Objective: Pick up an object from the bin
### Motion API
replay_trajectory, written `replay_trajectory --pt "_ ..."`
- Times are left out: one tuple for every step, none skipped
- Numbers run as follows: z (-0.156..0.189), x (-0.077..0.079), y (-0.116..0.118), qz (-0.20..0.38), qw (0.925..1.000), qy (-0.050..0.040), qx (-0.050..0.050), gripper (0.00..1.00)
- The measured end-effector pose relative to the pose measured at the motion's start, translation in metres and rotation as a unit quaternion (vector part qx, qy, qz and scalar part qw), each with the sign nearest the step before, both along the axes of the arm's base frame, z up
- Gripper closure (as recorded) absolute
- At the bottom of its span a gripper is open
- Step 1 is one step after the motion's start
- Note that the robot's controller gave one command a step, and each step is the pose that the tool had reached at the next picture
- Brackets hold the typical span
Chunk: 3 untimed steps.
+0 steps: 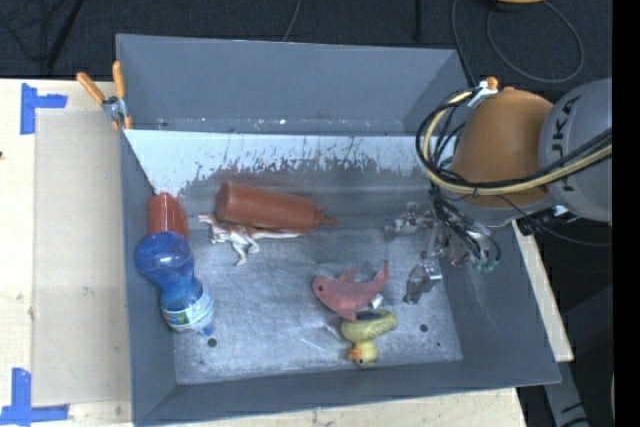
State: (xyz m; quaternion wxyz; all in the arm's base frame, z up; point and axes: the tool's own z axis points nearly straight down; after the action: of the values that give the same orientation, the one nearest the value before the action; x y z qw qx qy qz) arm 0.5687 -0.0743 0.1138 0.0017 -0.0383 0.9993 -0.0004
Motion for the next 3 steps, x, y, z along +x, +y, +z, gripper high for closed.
replay_trajectory --pt "-0.011 -0.002 0.059 0.059 0.9983 0.002 0.001 0.0" --pt "0.003 -0.01 0.079 -0.001 1.0 -0.002 0.0 0.0" --pt "-0.042 0.027 0.071 0.053 0.9986 0.0002 0.001 0.0"
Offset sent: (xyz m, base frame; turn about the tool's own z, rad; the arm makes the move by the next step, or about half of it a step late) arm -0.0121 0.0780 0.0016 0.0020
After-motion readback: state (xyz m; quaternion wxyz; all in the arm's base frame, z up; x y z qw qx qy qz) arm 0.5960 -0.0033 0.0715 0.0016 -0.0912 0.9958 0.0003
